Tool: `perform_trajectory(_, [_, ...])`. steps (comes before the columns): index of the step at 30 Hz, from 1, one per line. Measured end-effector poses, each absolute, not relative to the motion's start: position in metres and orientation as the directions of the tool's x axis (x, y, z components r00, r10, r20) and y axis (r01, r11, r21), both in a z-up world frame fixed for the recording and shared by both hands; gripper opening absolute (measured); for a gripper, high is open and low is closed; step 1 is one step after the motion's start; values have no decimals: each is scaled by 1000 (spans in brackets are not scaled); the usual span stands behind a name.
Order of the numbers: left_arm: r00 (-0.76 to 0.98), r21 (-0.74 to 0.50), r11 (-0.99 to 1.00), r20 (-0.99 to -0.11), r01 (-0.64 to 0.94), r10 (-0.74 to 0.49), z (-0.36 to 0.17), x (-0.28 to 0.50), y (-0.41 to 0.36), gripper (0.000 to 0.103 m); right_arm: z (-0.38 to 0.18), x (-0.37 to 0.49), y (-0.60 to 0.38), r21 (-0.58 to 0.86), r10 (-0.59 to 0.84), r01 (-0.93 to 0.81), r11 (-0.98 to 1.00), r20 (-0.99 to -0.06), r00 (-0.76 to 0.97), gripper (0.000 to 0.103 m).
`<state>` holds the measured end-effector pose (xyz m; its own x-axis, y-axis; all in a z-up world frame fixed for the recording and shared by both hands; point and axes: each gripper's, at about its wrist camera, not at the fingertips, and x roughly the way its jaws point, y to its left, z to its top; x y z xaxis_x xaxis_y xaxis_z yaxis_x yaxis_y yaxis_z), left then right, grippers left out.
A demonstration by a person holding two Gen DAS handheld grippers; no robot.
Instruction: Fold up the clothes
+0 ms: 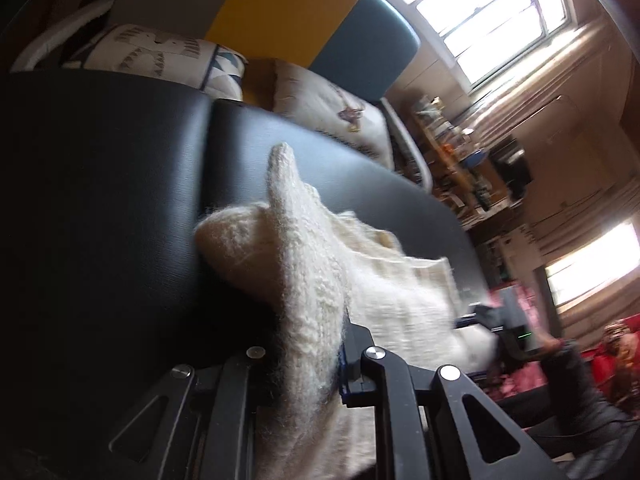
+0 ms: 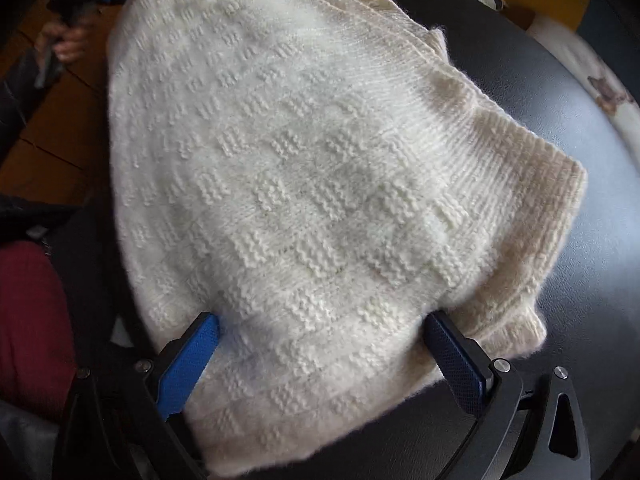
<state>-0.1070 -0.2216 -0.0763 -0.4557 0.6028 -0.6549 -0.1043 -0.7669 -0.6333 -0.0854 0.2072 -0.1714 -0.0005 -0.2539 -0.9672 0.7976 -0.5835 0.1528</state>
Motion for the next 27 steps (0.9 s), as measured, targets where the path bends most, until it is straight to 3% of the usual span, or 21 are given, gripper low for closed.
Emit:
perform_trajectory(7, [-501, -806, -587, -478, -74, 721, -48, -85, -195, 14, -176, -71, 225, 136, -340, 731, -669, -930, -138, 103])
perform_trajectory(14, [-551, -866, -500, -403, -30, 730, -15, -82, -139, 14, -179, -61, 233, 129, -372, 688, -715, -902, -218, 103])
perform_trajectory(21, [-550, -865, -501, -407, -24, 729, 6, -91, -65, 14, -182, -53, 247, 197, -472, 651, -733, -836, -279, 103])
perform_trajectory(27, [-487, -792, -610, -537, 10, 689, -16, -107, 5, 14, -186, -46, 268, 247, -540, 641, -727, -782, -311, 103])
